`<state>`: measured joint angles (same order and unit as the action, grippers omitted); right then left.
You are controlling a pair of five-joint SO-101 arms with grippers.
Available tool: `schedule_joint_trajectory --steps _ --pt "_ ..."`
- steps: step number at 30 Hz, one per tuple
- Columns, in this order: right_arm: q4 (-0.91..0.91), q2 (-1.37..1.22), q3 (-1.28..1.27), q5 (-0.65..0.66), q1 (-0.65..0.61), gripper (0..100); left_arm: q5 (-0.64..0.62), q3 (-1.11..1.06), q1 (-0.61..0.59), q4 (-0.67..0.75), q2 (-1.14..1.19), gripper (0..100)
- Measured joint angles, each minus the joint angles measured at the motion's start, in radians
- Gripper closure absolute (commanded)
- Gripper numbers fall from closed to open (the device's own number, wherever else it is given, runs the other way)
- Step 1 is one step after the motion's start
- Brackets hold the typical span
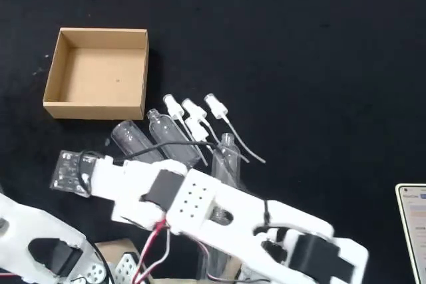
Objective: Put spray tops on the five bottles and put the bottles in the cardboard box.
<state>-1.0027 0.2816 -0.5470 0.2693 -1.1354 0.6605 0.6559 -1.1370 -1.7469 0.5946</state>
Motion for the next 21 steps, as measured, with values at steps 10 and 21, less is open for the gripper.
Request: schedule_joint_trajectory --steps 10,21 --pt "0.101 -0.095 0.006 -0.087 0.002 87.4 0.009 -0.103 -0.012 0.000 -0.017 72" --pt "0.104 -0.100 0.006 -0.087 0.000 87.4 0.094 -0.089 -0.072 0.000 -0.017 72"
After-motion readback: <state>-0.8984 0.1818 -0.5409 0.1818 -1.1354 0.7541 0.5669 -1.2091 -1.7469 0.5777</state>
